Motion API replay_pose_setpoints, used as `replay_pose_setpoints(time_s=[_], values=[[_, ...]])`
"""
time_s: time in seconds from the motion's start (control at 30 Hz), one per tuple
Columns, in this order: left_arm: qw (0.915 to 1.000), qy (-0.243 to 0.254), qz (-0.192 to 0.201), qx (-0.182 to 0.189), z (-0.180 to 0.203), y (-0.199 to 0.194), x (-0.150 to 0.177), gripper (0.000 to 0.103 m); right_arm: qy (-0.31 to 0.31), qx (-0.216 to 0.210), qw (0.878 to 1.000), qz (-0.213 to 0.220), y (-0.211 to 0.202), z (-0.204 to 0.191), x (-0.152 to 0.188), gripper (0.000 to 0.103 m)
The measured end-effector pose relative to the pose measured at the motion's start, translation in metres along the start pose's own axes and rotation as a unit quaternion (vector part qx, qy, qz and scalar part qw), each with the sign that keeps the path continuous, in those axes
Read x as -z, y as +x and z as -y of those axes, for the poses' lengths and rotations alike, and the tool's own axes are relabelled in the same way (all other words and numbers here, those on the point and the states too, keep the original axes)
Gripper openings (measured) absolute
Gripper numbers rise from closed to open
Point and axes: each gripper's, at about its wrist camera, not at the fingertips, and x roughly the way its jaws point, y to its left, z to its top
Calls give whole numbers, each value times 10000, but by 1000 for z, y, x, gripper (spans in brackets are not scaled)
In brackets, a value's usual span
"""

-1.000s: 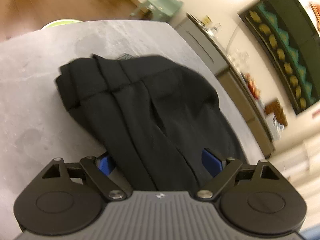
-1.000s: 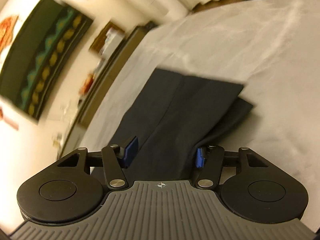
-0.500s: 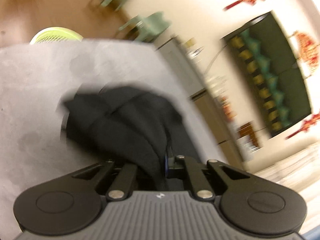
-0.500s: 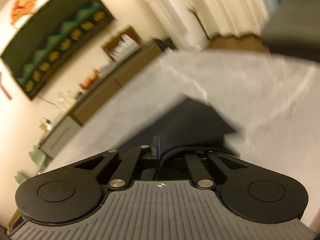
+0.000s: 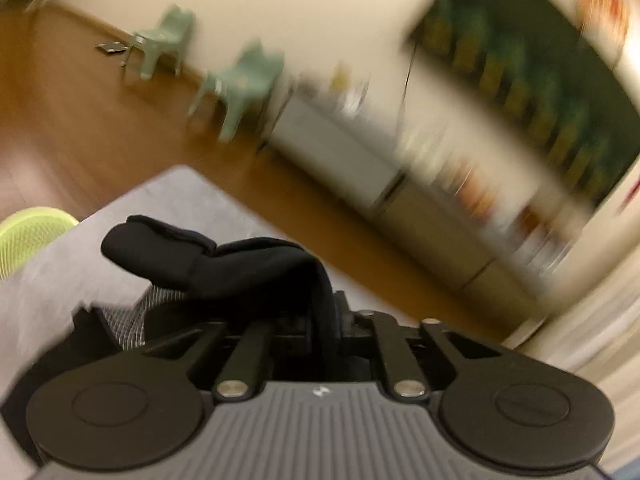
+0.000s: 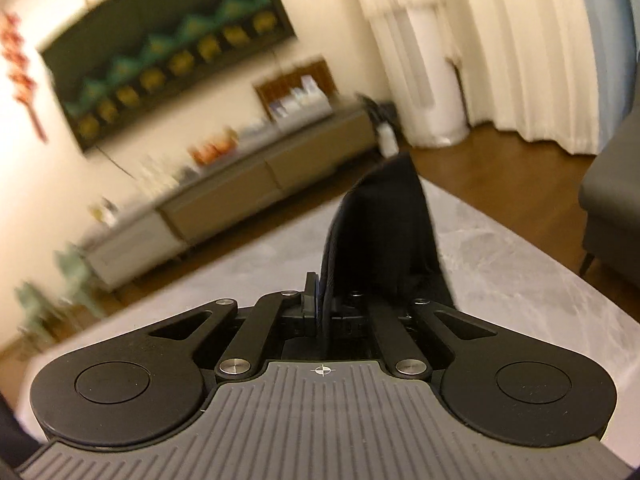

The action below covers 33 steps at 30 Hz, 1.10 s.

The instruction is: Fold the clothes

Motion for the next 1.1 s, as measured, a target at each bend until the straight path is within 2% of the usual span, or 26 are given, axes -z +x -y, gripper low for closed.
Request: replay_pose_setpoints(time_s=[0.07, 0.1, 0.13, 0.17, 0.2, 0.23, 0.33, 0.4, 0.5, 0.57, 0.67, 0.7, 0.77, 0.83, 0.87, 0.93, 1.0, 1.1], values=[[9976, 162, -526, -429, 7, 76, -5, 16, -110, 386, 9983, -414, 68, -7, -3, 5], [9964, 186, -684, -465, 3, 94, -3, 17, -227, 622, 9958, -633, 103, -10, -1, 7], [9970, 70, -615, -460, -3, 102, -1, 15, -235, 797, 9938, -732, 128, -9, 3, 23], [9986, -68, -451, -265, -11, 100, 4, 15, -188, 941, 9924, -769, 149, -5, 8, 37], [9993, -167, -308, -98, -18, 98, 8, 15, -152, 984, 9918, -798, 160, -1, 11, 41], [9996, -104, -254, -47, -24, 93, 12, 16, -121, 974, 9918, -823, 166, 3, 15, 40], [9998, 143, -105, -7, -40, 75, 24, 20, -109, 732, 9954, -613, 152, 13, 27, 48], [9992, 385, -52, -37, -45, 61, 37, 23, -144, 686, 9958, -586, 141, 16, 25, 48], [9977, 676, -51, -37, -49, 44, 57, 25, -142, 778, 9961, -388, 116, 24, 19, 49], [9974, 709, -91, -65, -51, 40, 66, 26, -270, 834, 9950, -487, 112, 33, 27, 50], [9987, 460, -188, 99, -66, 19, 83, 28, -458, 900, 9904, -946, 118, 52, 53, 51], [9990, 380, -194, 133, -72, 14, 86, 30, -624, 948, 9894, -904, 116, 56, 60, 49], [9992, 286, -281, 68, -85, 4, 94, 39, -1002, 1404, 9818, -800, 112, 62, 64, 62], [9992, 136, -351, -100, -97, -2, 101, 42, -1225, 1910, 9719, -626, 104, 60, 64, 56], [9992, -4, -353, -175, -104, -6, 103, 44, -1357, 1922, 9708, -473, 97, 54, 65, 56], [9987, -340, -360, -127, -119, -9, 108, 47, -1649, 1596, 9732, -179, 83, 37, 70, 55], [9970, -663, -385, -45, -132, -10, 111, 47, -1913, 1064, 9757, -127, 78, 19, 79, 57], [9934, -1087, -379, 30, -148, -12, 109, 48, -2113, 962, 9695, -787, 99, 19, 93, 54]])
